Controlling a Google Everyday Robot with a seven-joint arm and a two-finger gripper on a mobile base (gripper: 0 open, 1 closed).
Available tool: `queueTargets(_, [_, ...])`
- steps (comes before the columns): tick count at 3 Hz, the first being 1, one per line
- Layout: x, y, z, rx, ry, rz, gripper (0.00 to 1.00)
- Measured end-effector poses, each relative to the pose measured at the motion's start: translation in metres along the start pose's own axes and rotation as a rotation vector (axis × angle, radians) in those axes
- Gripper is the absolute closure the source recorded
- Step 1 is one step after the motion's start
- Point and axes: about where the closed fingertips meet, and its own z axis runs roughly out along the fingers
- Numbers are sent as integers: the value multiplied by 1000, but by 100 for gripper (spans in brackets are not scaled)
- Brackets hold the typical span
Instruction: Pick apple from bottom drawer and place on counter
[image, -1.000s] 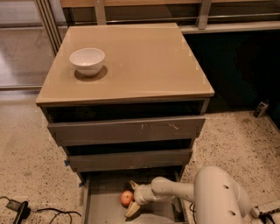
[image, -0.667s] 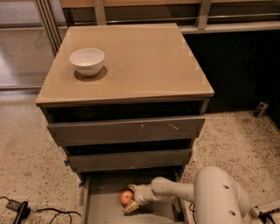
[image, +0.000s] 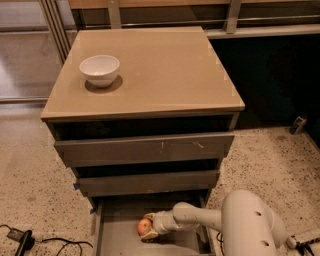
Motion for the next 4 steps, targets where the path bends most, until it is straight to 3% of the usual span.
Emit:
queueTargets(1, [0, 0, 0, 0, 0, 0, 94])
queueTargets(2, [4, -1, 5, -32, 17, 14, 100])
queueTargets(3, [-8, -7, -15, -57, 40, -6, 100])
queueTargets(4, [-32, -11, -58, -35, 48, -49, 100])
